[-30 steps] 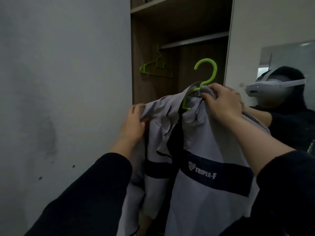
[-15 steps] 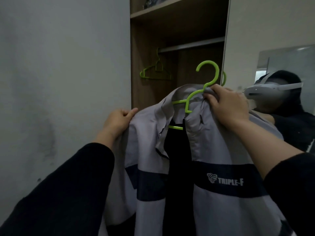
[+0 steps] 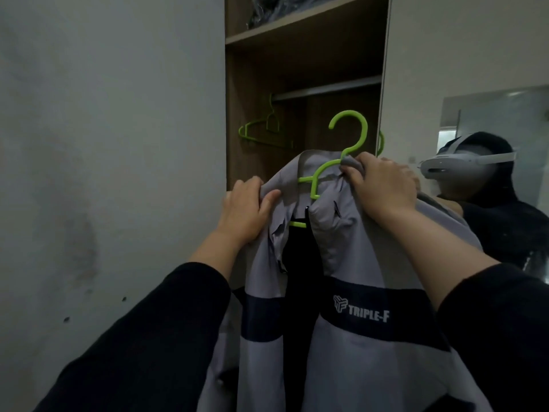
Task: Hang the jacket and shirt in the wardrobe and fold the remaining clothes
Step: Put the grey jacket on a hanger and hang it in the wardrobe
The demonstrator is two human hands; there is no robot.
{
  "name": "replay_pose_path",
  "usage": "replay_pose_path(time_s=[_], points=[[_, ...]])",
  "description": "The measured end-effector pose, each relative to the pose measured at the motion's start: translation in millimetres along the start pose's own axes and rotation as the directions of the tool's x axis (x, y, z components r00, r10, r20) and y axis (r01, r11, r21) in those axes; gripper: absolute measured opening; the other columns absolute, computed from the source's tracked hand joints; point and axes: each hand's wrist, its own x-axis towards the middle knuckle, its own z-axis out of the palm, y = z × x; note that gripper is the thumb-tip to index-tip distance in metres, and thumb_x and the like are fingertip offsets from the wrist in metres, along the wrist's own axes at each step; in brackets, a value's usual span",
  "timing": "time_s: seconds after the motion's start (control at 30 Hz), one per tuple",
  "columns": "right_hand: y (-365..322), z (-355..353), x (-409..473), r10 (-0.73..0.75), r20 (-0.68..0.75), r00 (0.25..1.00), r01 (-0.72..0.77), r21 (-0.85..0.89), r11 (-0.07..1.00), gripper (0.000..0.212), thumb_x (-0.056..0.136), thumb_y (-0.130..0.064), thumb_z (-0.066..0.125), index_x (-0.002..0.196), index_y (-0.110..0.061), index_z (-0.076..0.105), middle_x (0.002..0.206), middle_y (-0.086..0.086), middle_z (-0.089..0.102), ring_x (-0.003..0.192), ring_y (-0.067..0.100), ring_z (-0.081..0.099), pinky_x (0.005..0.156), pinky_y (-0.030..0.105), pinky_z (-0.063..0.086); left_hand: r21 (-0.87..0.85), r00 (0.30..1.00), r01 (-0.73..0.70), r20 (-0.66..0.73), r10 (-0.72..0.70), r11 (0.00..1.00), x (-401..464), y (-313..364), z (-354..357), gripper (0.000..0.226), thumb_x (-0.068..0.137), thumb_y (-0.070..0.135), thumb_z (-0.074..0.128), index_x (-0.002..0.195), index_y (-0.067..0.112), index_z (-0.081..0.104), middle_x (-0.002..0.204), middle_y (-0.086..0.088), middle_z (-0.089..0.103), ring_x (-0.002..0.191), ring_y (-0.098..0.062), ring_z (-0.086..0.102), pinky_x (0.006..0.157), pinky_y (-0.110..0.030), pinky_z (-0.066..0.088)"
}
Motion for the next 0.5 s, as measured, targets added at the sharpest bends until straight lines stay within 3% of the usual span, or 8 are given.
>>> replay_pose_path(time_s=[0.13,0.23,0.4,0.5], points=[[2.9,-0.7,7.5,-0.087,-0.019,0.996,0.084,-0.106,0.991,0.043,0.101,-0.047,0.029,0.102,-0.012,0.054,0.093,0.016,0.063,0.084,0.035,0.060,0.061,0.033,0.029,-0.013,0.989,0.117,0.090,-0.116,0.993,24.3,9.7,10.5,0.036,0.099,0.048,0.029,0.096,0.016,0.047,0.103,-0.015,0.057,0.101,-0.037,0.050,0.081,-0.044,0.037],[12.1,-1.6,14.4,-0.131,-0.046,0.990,0.125,-0.114,0.986,0.046,0.101,-0.046,0.021,0.103,-0.011,0.052,0.093,0.017,0.064,0.084,0.037,0.062,0.060,0.033,0.028,-0.075,0.994,0.087,0.079,-0.081,0.993,37.7,20.8,13.0,0.039,0.099,0.049,0.029,0.094,0.017,0.050,0.098,-0.010,0.058,0.104,-0.032,0.050,0.086,-0.043,0.035],[17.7,12.7,26.2,-0.197,-0.037,0.980,0.187,-0.187,0.964,0.045,0.102,-0.044,0.020,0.110,-0.013,0.051,0.094,0.015,0.066,0.085,0.036,0.063,0.059,0.032,0.031,-0.202,0.990,0.108,0.114,-0.086,0.973,60.9,25.4,25.5,0.051,0.095,0.059,0.029,0.077,0.019,0.055,0.081,-0.004,0.061,0.089,-0.030,0.058,0.086,-0.047,0.042],[27.7,24.6,33.3,-0.232,-0.014,0.973,0.222,-0.241,0.945,0.047,0.099,-0.051,0.018,0.113,-0.017,0.048,0.091,0.013,0.068,0.082,0.036,0.066,0.062,0.034,0.044,-0.258,0.988,0.155,0.050,-0.147,0.954,83.4,2.0,35.8,0.054,0.093,0.062,0.033,0.069,0.018,0.054,0.067,0.001,0.056,0.076,-0.027,0.056,0.083,-0.044,0.042]])
